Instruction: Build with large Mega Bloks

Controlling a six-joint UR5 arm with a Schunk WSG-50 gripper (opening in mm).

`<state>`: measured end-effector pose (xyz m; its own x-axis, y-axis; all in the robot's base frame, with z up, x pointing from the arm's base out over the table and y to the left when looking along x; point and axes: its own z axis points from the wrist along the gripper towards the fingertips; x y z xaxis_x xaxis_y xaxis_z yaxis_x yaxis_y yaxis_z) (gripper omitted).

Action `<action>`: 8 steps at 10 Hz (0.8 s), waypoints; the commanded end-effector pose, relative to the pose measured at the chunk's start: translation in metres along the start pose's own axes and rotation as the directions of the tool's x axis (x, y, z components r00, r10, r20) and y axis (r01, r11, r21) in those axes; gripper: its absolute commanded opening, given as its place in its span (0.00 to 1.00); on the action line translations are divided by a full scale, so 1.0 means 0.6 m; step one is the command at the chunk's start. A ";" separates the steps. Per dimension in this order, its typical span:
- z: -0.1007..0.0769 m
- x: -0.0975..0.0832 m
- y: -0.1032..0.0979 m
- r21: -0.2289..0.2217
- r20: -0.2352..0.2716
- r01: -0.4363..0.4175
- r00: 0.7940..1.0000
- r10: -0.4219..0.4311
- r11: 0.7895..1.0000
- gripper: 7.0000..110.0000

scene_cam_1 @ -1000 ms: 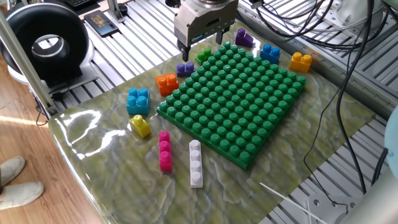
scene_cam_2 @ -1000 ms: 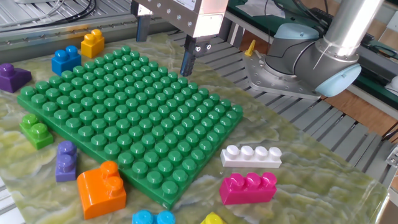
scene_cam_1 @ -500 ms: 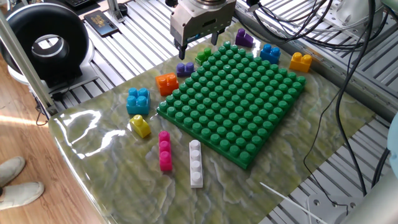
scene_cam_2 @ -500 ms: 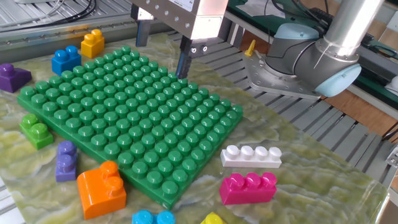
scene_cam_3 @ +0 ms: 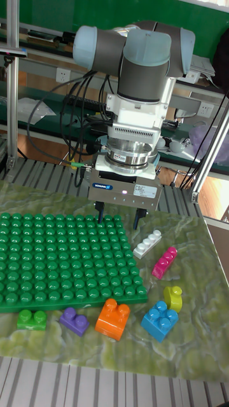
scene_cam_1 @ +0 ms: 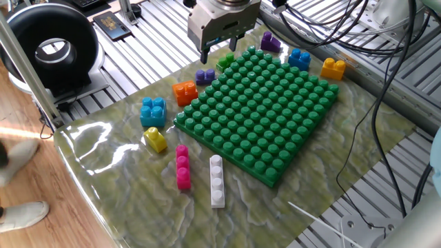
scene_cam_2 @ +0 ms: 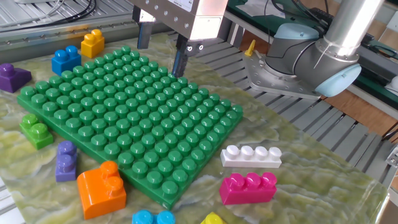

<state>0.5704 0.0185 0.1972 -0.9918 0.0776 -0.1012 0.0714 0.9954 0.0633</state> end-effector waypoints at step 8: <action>-0.001 -0.006 0.011 -0.027 0.014 0.003 1.000 -0.003 1.000 0.00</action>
<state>0.5722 0.0214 0.1971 -0.9914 0.0740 -0.1078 0.0663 0.9951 0.0732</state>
